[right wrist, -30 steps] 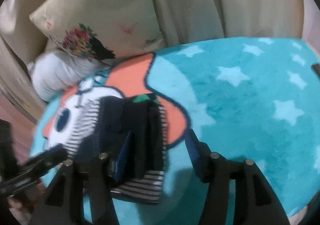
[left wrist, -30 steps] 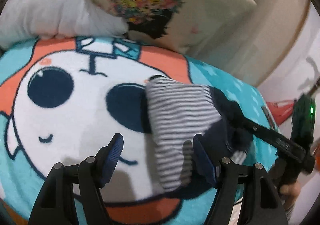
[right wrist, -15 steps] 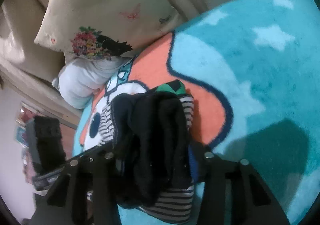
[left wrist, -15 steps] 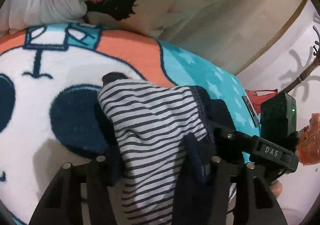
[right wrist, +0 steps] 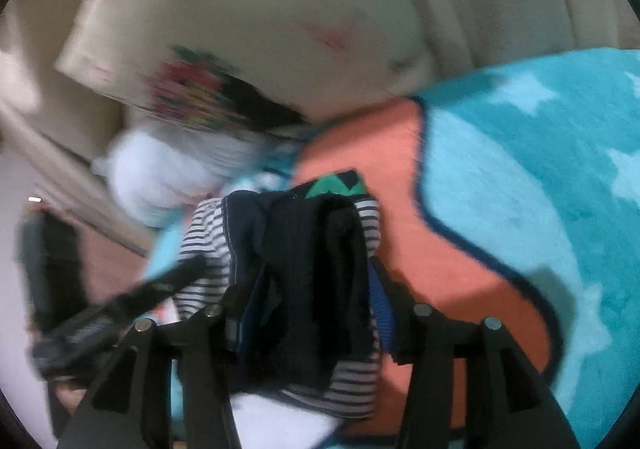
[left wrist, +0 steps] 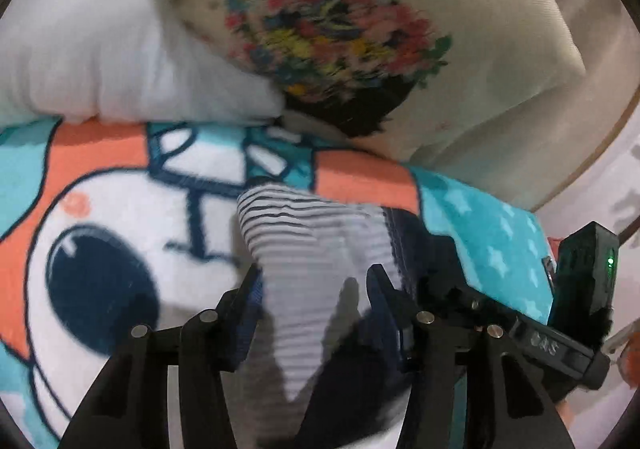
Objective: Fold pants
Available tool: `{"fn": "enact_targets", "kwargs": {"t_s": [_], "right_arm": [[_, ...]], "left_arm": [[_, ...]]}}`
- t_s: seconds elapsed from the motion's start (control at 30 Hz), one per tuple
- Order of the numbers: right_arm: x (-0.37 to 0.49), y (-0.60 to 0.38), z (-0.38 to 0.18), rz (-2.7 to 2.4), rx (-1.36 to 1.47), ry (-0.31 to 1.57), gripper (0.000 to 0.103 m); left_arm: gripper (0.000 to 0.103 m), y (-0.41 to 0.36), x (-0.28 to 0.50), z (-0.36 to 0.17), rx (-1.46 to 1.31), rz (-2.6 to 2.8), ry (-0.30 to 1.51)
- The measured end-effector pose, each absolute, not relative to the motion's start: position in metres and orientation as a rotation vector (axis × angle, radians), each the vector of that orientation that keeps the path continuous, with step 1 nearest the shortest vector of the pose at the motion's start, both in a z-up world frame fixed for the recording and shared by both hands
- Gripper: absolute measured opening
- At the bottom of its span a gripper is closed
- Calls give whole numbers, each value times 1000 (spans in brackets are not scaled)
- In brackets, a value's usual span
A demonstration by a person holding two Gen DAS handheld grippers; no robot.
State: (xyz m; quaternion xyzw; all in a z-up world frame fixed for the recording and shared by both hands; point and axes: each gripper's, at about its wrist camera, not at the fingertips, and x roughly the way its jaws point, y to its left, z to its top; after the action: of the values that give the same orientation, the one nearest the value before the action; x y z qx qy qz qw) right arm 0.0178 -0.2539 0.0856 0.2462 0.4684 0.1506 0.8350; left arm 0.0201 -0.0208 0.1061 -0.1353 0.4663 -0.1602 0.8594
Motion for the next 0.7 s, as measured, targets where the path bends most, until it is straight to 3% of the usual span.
{"fn": "enact_targets", "kwargs": {"t_s": [0.23,0.37,0.53,0.6,0.7], "right_arm": [[-18,-278,129,343,576,821,49],[-16,-264,142,538,714,828,49],[-3,-247,104,566,786,968,49],[-5,-253,82,528,822,1019,44],[-23,-272,68,522,881,980,43]], "left_arm": [[57,-39,-33,103,-214,-380,929],[57,-49,-36,87,-209,-365,963],[59,-48,-41,87,-186,-353,940],[59,-45,-44,88,-182,-356,938],[62,-39,-51,90,-178,-353,924]]}}
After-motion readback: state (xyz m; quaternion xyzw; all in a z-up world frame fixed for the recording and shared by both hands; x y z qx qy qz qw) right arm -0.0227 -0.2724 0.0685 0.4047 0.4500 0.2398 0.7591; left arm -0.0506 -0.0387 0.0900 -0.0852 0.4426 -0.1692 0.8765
